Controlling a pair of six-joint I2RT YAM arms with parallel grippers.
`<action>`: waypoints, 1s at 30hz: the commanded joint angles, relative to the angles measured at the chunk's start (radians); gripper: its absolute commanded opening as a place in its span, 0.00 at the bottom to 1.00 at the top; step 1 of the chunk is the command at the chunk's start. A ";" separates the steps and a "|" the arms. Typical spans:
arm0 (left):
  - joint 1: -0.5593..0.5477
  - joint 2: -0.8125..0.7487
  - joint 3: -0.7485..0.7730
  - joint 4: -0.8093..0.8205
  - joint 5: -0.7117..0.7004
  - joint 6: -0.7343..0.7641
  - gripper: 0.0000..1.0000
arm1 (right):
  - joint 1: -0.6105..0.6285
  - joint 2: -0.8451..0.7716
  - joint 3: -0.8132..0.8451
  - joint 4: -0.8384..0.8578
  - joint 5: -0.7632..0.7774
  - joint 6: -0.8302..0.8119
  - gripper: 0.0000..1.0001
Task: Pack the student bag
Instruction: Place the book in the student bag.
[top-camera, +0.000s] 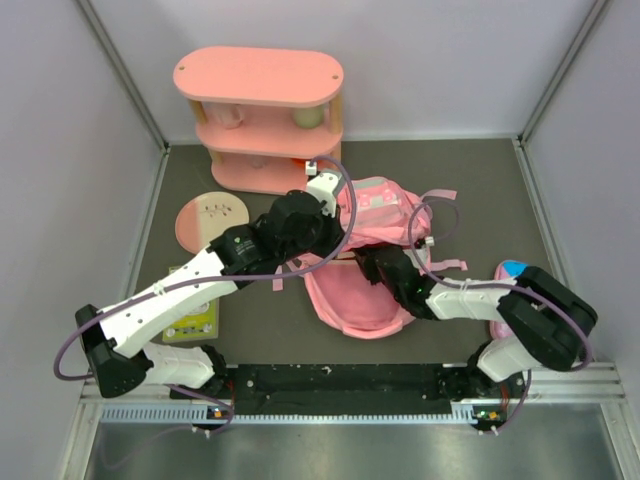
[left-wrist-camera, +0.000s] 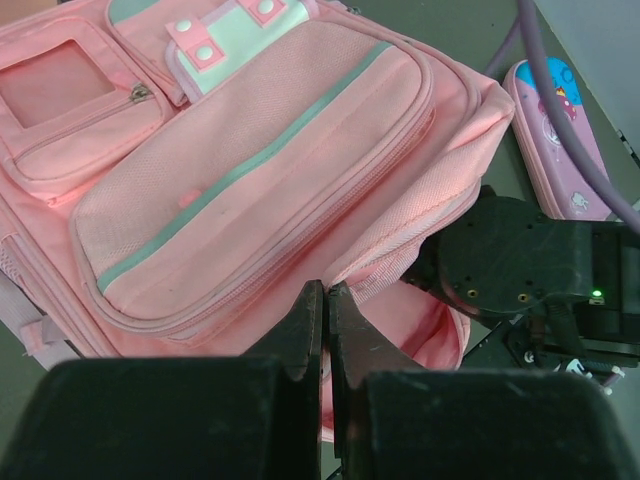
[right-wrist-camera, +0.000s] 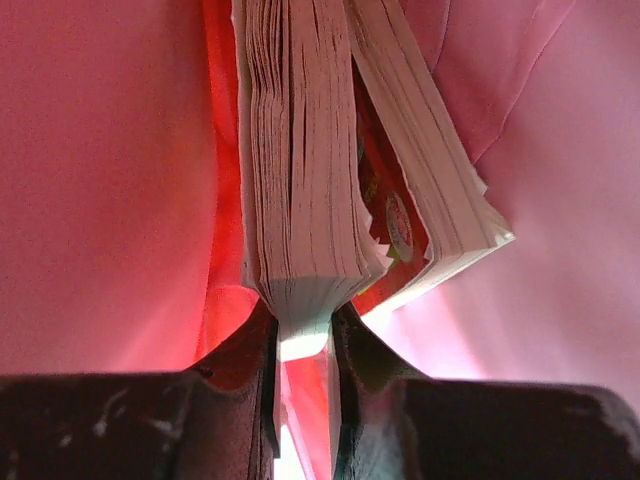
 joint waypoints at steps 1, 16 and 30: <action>0.011 -0.053 0.002 0.120 -0.009 -0.018 0.00 | -0.005 0.079 0.094 0.060 0.056 0.005 0.00; 0.037 -0.067 -0.032 0.128 -0.011 -0.026 0.00 | -0.005 -0.095 -0.081 0.063 -0.068 -0.113 0.79; 0.054 -0.070 -0.110 0.156 -0.017 -0.064 0.00 | 0.242 -0.760 -0.083 -0.486 -0.048 -0.499 0.82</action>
